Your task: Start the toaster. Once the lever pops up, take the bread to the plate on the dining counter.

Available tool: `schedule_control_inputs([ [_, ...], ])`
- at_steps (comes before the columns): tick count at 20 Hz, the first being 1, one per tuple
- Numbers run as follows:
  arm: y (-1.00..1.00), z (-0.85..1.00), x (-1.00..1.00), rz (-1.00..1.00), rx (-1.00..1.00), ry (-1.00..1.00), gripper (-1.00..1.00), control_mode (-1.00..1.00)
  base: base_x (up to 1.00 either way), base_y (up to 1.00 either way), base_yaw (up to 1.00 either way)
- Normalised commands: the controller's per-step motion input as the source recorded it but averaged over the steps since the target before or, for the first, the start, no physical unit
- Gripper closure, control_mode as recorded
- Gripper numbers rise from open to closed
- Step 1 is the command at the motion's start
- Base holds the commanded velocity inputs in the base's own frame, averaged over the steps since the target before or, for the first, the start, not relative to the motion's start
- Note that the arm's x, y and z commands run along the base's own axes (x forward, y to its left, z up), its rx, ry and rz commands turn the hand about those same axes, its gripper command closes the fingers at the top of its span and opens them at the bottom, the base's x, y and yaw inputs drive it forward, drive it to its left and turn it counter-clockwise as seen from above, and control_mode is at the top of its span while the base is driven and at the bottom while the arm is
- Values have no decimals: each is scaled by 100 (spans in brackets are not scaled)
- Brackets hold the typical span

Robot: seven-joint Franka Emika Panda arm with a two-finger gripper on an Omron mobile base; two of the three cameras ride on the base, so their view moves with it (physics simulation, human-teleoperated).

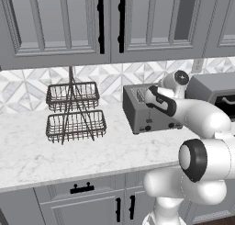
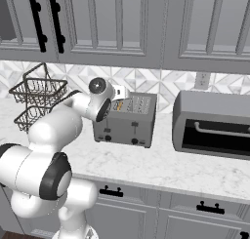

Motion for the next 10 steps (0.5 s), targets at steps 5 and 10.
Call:
schedule_control_inputs([
  [5,0,0,0,0,0,0,-100,-100,0,0,0],
  [10,0,0,0,0,0,0,-100,-100,0,0,0],
])
